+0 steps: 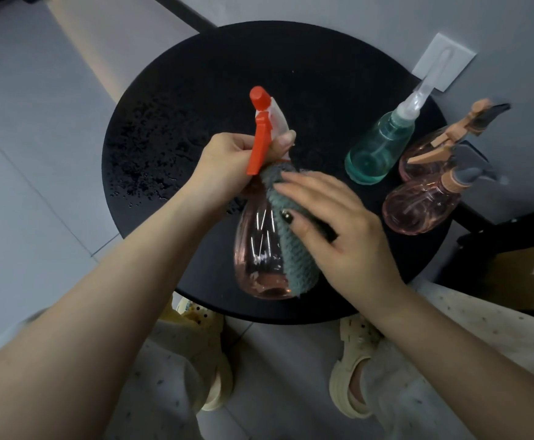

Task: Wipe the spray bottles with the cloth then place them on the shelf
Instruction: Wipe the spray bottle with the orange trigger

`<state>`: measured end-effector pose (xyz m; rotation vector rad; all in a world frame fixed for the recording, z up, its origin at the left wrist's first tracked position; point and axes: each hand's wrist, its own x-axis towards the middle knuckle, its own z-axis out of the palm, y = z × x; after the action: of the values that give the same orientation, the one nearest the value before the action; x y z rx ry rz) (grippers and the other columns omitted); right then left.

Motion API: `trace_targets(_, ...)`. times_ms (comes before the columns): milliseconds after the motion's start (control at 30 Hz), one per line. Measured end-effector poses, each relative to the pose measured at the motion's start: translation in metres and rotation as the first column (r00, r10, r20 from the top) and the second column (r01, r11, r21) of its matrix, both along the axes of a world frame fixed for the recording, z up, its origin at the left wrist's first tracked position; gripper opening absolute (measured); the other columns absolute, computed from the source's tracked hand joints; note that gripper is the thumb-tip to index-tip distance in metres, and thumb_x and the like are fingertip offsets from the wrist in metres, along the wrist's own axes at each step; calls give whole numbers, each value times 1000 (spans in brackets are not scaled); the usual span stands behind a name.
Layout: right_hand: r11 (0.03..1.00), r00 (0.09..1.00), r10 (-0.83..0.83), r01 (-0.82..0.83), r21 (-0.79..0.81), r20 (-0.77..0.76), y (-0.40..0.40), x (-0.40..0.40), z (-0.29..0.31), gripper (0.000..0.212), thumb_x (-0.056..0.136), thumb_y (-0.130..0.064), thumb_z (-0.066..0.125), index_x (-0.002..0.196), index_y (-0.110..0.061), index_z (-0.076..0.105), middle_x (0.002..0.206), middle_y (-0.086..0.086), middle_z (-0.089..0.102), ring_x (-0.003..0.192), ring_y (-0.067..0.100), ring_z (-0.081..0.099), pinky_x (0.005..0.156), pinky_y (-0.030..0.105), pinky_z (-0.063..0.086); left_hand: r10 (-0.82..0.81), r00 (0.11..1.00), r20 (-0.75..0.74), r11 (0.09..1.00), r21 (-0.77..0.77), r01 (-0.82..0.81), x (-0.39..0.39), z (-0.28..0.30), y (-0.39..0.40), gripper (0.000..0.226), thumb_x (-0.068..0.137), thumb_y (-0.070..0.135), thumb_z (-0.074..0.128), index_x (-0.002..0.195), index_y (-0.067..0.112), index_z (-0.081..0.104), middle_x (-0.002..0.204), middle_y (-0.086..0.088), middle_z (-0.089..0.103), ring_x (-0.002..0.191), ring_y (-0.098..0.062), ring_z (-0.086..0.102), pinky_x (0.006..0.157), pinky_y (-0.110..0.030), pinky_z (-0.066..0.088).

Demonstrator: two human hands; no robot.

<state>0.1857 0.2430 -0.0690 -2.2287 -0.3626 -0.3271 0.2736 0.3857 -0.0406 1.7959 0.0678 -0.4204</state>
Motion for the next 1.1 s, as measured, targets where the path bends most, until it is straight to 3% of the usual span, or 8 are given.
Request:
trace_targets(133,992,998,-54,58,109,-45,5,-3,-2,34,92,-14,54,126,-12,59,131,-3,54,126,10,48,108,30,38,21,1000,-4,1000,-9,-21,1,-1,3,31,75,45,71,65,16,68,57,6,63,53,-4,59,53,-16,44)
trace_targets(267,980,974,143,-115,-161,174,8,-10,-3,29,91,-7,58,120,-7,63,126,7,60,122,27,50,106,36,39,64,998,0,998,22,-64,1,-2,3,38,77,44,71,49,20,66,50,9,60,50,-3,55,57,-18,42)
trace_targets(367,858,872,416,-282,-428,258,13,-15,-10,24,90,-6,60,112,-8,68,121,7,64,119,29,53,105,41,39,72,997,7,996,57,-72,0,0,3,43,76,49,71,66,7,72,69,-8,68,59,-14,55,59,-24,40)
trace_targets(467,751,794,559,-362,-552,240,16,-17,-16,22,93,-6,54,109,-9,69,119,6,66,119,27,53,107,39,36,31,999,43,995,93,-35,-2,-1,1,35,74,52,71,61,20,75,71,-4,73,59,-20,60,60,-32,45)
trace_targets(633,827,883,412,-261,-497,223,11,-9,-7,21,93,-14,58,111,-11,69,120,4,65,118,26,54,102,36,39,33,998,57,993,114,-40,-1,-4,-1,35,74,52,71,49,27,70,50,8,58,51,-7,48,57,-24,38)
trace_targets(867,992,996,60,-52,-116,68,7,0,0,27,92,-15,58,118,-9,65,123,3,61,121,21,49,106,31,37,-6,999,47,999,51,4,2,-7,2,34,77,46,70,54,22,67,50,10,61,50,-1,55,54,-15,42)
trace_targets(967,976,984,121,-94,-194,133,7,-2,1,28,93,-12,58,119,-6,64,124,7,61,122,25,49,106,35,39,23,999,48,1000,-2,-23,3,-4,5,32,78,43,71,58,18,67,51,8,62,47,0,55,49,-11,42)
trace_targets(1100,844,880,403,-251,-475,252,7,-10,-6,24,94,-12,56,115,-7,67,123,8,63,122,28,51,105,41,40,67,997,46,997,-44,-65,9,-3,13,46,67,55,76,73,10,75,91,-23,71,71,-26,64,68,-29,51)
